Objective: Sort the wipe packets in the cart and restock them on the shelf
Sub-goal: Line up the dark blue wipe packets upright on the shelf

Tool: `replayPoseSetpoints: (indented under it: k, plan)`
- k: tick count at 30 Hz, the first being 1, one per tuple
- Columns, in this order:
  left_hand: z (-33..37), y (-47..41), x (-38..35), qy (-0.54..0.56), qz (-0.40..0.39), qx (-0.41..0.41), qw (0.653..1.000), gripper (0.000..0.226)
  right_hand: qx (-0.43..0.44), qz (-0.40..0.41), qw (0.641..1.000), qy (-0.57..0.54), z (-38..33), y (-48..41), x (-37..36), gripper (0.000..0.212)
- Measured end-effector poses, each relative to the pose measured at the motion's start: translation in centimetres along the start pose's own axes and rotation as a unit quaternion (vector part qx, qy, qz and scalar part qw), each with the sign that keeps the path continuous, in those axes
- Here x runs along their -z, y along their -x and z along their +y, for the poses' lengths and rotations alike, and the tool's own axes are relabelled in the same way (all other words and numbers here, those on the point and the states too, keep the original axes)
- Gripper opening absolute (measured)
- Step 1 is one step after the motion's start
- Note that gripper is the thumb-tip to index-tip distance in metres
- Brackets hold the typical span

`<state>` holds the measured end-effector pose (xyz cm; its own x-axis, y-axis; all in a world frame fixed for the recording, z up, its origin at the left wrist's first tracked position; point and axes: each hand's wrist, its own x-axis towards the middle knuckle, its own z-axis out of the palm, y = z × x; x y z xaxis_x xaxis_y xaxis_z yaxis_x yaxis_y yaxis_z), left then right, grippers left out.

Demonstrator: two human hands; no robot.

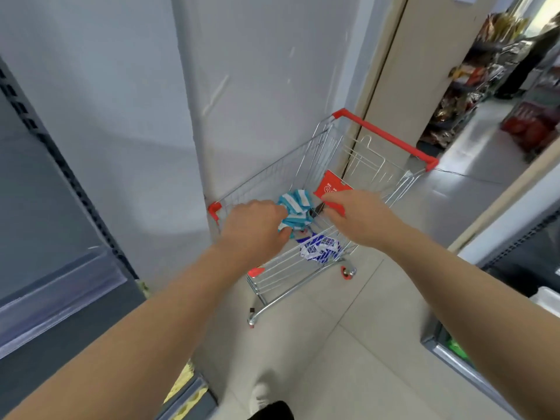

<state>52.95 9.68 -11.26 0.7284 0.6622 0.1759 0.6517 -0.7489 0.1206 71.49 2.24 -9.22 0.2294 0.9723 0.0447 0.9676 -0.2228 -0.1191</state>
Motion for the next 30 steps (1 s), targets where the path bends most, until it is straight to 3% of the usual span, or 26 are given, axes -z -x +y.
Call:
replayPoseSetpoints:
  k: [10,17,24,30]
  plan:
    - [-0.5,-20.9,-9.8,0.019,-0.092,0.034,0.995,0.033,-0.037,-0.084,0.996,-0.022,12.6,-16.5,-3.2,0.034]
    - [-1.3,-31.5,-19.9,0.009,-0.178,0.076,0.981,0.036,-0.010,-0.167,0.986,-0.024,22.6,-27.6,-11.3,0.028]
    - [-3.0,-38.8,-34.1,0.104,-0.274,0.193,0.936,0.039,0.024,-0.271,0.959,-0.075,32.3,-37.9,-23.5,0.019]
    - [-3.8,-40.9,-46.4,0.178,-0.332,0.282,0.882,0.042,0.043,-0.356,0.928,-0.098,36.5,-43.0,-34.8,0.029]
